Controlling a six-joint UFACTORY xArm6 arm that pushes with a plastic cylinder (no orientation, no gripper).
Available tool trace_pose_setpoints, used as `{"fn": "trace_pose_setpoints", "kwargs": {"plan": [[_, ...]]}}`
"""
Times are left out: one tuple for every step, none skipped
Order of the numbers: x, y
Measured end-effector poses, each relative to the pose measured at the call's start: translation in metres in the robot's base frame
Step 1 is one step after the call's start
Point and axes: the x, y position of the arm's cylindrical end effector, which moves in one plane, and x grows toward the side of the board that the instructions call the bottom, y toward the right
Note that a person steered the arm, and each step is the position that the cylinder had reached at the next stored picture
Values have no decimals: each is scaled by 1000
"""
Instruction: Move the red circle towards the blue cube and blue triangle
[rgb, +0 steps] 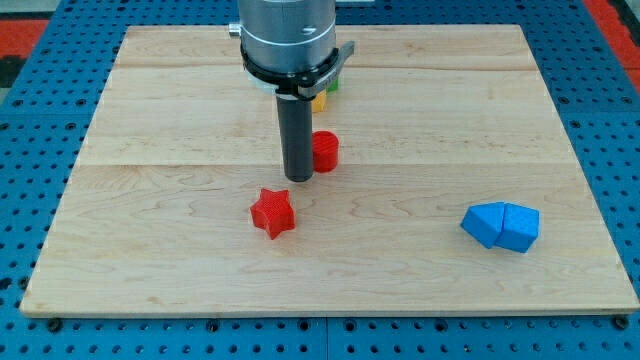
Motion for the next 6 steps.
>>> {"fn": "trace_pose_setpoints", "kwargs": {"plan": [[-2, 29], [-2, 74], [1, 82], [1, 1], [-28, -5], [-45, 49]]}}
